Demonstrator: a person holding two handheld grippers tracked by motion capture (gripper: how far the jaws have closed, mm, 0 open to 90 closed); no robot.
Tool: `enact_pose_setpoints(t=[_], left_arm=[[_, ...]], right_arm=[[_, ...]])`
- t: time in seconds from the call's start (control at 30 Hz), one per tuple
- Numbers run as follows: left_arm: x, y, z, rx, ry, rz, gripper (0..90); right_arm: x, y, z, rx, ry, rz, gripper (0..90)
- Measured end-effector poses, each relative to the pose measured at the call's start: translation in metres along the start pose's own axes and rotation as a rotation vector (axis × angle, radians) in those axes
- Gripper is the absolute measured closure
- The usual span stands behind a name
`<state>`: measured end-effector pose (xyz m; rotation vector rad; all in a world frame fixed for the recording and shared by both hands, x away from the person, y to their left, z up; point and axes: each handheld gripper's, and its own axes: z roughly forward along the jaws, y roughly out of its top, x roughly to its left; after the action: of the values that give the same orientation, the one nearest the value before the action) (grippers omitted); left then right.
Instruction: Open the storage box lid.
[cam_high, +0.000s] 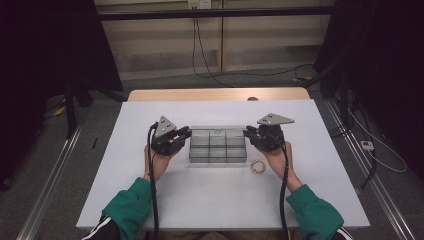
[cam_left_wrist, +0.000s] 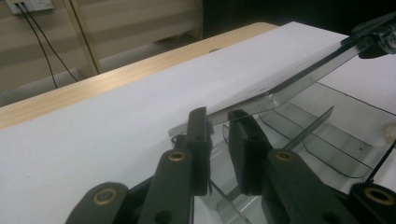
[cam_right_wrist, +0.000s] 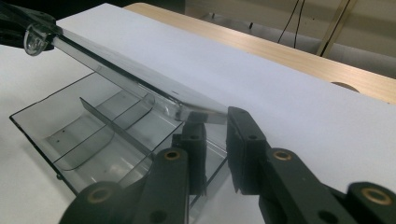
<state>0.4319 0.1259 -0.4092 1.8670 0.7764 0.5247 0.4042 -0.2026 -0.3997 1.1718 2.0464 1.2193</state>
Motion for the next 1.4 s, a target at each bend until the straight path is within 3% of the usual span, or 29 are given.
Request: enact_pose_setpoints(t=[1.07, 1.4], left_arm=[[0.014, 0.002, 0.018, -0.014, 0.015, -0.060, 82.2], [0.015, 0.001, 0.026, -0.015, 0.042, -0.049, 83.3]], right_arm=[[-0.010, 0.005, 0.015, -0.017, -0.029, 0.044, 82.5], [-0.014, 0.007, 0.022, -0.017, -0.037, 0.063, 82.7]])
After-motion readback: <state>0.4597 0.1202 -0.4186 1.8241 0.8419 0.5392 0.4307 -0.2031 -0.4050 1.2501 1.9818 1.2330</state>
